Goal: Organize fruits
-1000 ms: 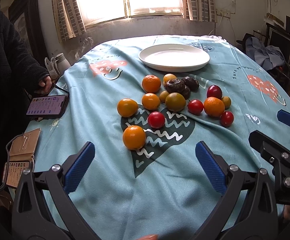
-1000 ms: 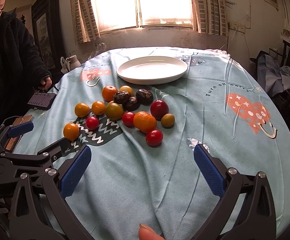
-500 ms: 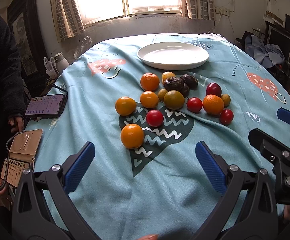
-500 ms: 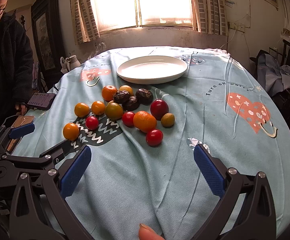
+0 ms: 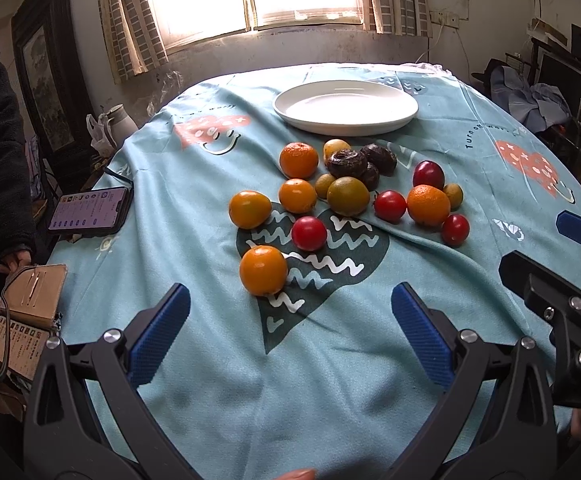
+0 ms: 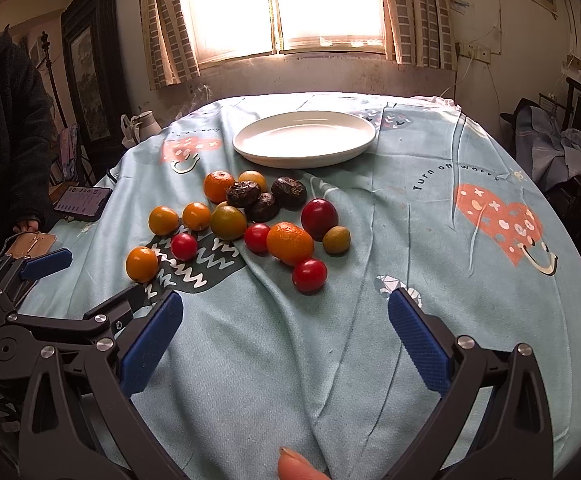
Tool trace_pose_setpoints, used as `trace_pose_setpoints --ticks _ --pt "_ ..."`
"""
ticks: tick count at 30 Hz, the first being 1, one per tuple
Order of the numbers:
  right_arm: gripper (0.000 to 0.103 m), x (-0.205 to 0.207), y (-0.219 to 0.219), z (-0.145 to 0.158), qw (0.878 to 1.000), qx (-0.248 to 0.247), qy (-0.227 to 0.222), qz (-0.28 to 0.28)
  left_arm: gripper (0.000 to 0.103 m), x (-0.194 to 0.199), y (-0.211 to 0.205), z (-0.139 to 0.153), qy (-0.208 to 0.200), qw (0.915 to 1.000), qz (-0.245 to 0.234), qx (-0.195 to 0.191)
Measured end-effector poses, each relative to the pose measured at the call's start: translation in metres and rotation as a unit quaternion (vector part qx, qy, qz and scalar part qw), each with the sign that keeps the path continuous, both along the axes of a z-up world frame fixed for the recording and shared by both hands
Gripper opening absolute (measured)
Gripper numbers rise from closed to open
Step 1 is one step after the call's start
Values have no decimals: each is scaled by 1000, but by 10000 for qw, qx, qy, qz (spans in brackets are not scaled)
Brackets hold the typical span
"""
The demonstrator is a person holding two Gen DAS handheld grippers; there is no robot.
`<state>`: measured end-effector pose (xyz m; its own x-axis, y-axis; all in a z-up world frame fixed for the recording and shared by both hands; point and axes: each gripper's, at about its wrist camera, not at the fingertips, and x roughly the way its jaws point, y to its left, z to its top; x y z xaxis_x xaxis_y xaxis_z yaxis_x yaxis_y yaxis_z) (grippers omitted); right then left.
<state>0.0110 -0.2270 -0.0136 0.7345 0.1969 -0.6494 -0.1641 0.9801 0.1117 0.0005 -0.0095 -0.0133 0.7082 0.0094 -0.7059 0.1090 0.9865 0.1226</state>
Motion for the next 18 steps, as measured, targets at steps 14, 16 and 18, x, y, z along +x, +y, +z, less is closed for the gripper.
trace_pose_setpoints --ticks 14,16,18 --pt "102 24 2 -2 9999 62 61 -81 101 30 10 -6 218 9997 59 45" --pt "102 27 2 -4 9998 49 95 -140 101 33 11 -6 218 9997 12 68" --pt "102 30 1 -7 9997 24 145 -216 101 38 12 -7 233 9997 -34 46"
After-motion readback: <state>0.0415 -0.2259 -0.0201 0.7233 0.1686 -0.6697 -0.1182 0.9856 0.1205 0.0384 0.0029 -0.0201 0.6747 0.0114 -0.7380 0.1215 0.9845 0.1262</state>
